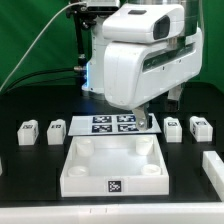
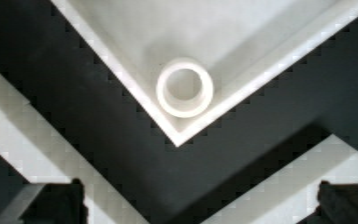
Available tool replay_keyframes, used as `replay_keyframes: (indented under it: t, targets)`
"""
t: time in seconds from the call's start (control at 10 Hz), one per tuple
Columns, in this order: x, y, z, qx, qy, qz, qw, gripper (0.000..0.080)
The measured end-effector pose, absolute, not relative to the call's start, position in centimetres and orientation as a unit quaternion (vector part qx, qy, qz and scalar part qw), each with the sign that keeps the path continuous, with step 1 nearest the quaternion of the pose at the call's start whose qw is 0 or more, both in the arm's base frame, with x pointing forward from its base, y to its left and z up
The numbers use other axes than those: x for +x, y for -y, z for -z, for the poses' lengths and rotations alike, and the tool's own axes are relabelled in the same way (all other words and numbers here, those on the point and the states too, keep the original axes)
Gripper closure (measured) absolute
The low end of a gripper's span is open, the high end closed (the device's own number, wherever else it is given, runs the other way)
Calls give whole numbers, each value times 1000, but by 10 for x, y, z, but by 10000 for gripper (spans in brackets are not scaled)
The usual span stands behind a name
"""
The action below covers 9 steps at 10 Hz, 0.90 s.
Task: Assemble one leg
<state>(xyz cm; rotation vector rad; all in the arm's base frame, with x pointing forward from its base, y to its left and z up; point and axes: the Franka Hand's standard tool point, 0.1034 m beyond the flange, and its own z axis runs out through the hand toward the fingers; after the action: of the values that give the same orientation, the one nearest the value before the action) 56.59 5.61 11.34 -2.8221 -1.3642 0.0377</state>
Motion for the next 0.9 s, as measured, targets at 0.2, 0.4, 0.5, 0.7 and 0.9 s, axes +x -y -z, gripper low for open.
replay_keyframes:
  t: [0.2,0.4,0.5,0.7,0.9]
  targets:
    - [566,-56,-113,-900,435,-12,3,150]
    - [564,-54,-112,-896,444,-13,4,150]
    - [557,-50,-108,-893,449,-17,5,150]
    - [523,-40,-96,-842,539,-13,5,150]
    - [480,-17,-76,-778,628,-13,9,150]
